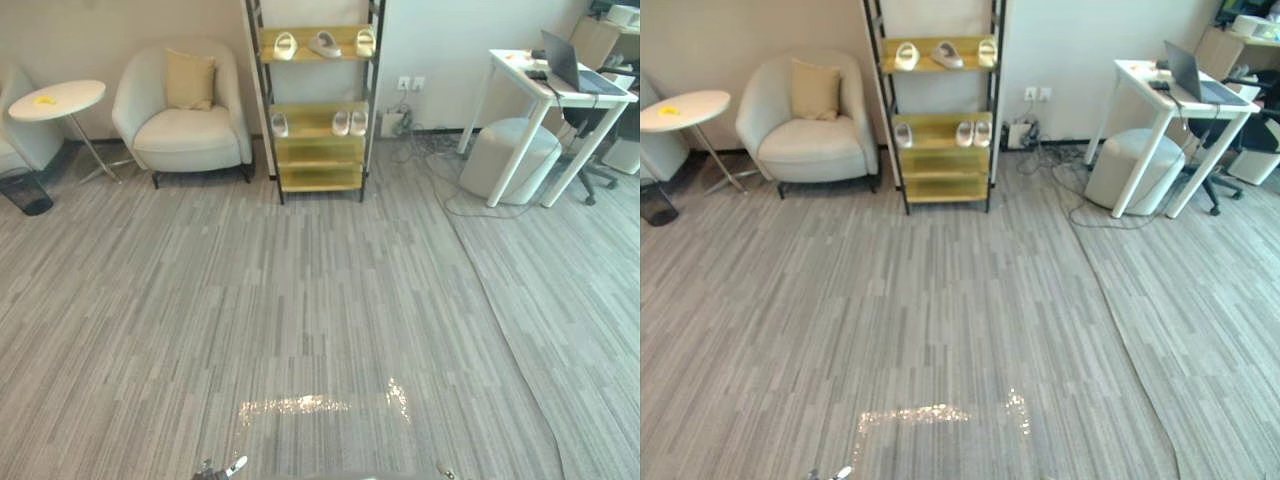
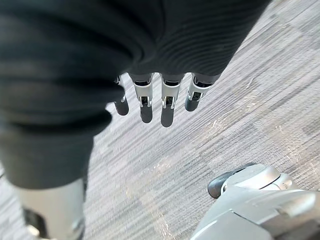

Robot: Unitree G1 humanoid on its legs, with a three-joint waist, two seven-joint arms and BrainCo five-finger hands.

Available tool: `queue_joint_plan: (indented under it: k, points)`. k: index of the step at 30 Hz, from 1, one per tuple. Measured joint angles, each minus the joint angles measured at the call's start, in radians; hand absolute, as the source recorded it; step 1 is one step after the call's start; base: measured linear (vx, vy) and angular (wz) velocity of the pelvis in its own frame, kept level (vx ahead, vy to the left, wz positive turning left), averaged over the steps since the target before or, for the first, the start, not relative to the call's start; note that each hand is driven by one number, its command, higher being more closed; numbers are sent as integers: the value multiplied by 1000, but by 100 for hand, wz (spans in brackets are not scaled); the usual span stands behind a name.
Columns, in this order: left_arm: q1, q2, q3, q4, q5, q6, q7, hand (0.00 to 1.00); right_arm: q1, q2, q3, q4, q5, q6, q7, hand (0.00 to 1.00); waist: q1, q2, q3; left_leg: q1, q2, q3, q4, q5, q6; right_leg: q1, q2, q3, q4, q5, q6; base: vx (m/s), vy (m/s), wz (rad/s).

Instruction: Organize the slippers on the shoe rack

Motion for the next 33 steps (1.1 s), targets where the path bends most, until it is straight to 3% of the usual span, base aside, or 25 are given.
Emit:
queue_joint_plan:
  k: [4,14,27,33]
  points:
    - [-11,-4,12,6,18,-1,0,0,-15,5,-13,1,-21,-8,-1,0,16,-2,1,32,-2,-8,-42,15,-1,20,0,-7,-25,1,2,50,-3,5]
    - [-37,-14,13,9,39,-6,-5,0,-104,45,-40,2,-115,-8,6,0,23,0,31,66,-2,-47,-107,53,-6,53,0,-54,-59,6,3,6,-18,13]
    - [-54,-8,13,6,77,-6,-21,0,-116,46,-39,2,-157,-5,10,0,30,-9,46,66,-1,-64,-117,56,-8,57,-1,-77,-67,2,6,-1,-5,3]
    - [-68,-7,23,2,78,-5,-20,0,-116,50,-39,-15,-157,-5,10,0,30,-13,57,43,-1,-62,-100,38,-26,12,-10,-85,19,-52,0,-3,-8,1]
